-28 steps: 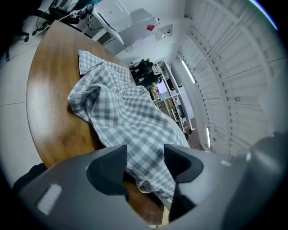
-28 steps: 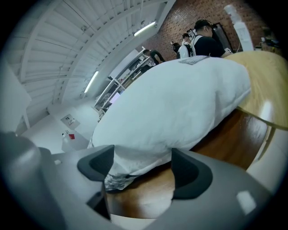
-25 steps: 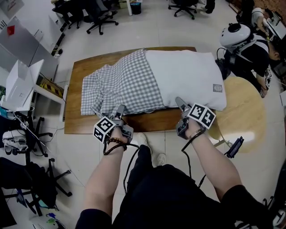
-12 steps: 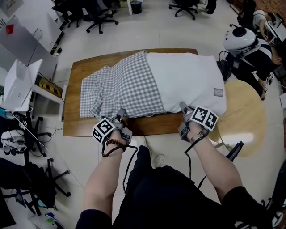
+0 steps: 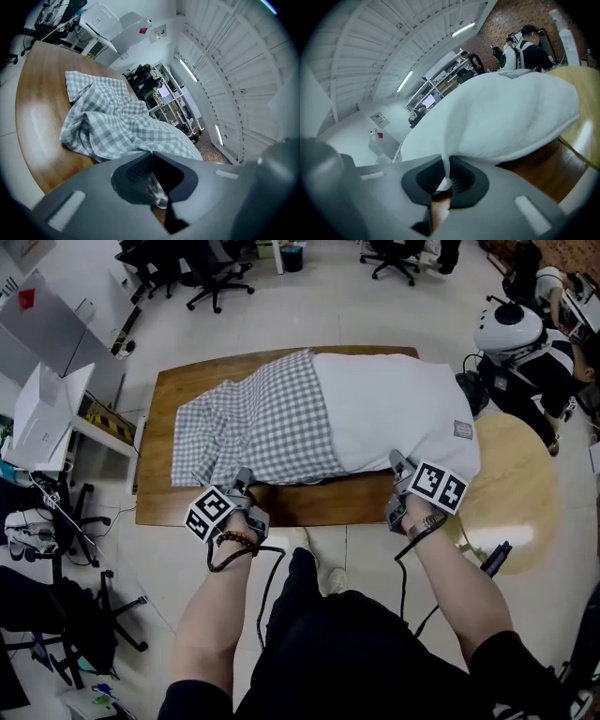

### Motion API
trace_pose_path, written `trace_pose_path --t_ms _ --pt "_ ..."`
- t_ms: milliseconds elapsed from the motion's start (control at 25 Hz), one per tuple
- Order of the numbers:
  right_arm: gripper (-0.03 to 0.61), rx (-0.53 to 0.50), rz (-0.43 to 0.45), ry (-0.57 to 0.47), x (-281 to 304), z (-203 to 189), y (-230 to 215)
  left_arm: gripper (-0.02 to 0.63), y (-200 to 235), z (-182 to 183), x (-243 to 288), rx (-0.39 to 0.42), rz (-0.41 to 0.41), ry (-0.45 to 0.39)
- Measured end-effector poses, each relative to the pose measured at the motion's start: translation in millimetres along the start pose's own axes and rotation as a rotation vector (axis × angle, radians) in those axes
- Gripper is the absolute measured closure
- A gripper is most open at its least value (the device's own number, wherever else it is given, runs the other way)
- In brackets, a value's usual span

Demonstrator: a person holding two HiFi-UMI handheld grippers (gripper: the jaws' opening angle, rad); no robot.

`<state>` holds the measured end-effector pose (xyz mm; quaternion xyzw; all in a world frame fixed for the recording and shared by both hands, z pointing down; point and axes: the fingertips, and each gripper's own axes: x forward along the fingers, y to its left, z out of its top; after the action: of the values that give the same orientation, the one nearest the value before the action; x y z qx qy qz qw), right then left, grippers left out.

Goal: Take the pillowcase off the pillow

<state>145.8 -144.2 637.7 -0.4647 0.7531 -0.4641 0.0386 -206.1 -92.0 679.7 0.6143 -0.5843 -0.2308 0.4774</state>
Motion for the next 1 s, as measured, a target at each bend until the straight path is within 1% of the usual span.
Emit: trace_pose_path --t_ms 200,400,680,800,880,960,1000 --pt "0.568 -0.037 0.003 -0.016 -10 17 4 0.606 -6 18 -10 0.021 0.009 -0.037" --pt "0.568 -0.044 -0.007 -0.041 -25 28 -13 0.607 5 25 -21 0.020 0.032 -0.079" --pt "0.568 -0.052 -0.055 -0.074 -51 45 -33 0.607 19 61 -49 0.027 0.069 -0.140" --pt "0.568 -0.047 -0.071 -0.065 -58 43 -43 0.607 20 69 -57 0.044 0.077 -0.148" --pt "0.565 -0.046 -0.072 -0.040 -59 37 -46 0.606 17 69 -58 0.076 0.081 -0.133" --pt "0.534 -0.029 -0.068 -0.005 -59 28 -48 0.604 12 64 -58 0.147 0.094 -0.099" --pt "0.510 -0.013 -0.067 0.010 -60 25 -49 0.589 8 62 -58 0.194 0.108 -0.079"
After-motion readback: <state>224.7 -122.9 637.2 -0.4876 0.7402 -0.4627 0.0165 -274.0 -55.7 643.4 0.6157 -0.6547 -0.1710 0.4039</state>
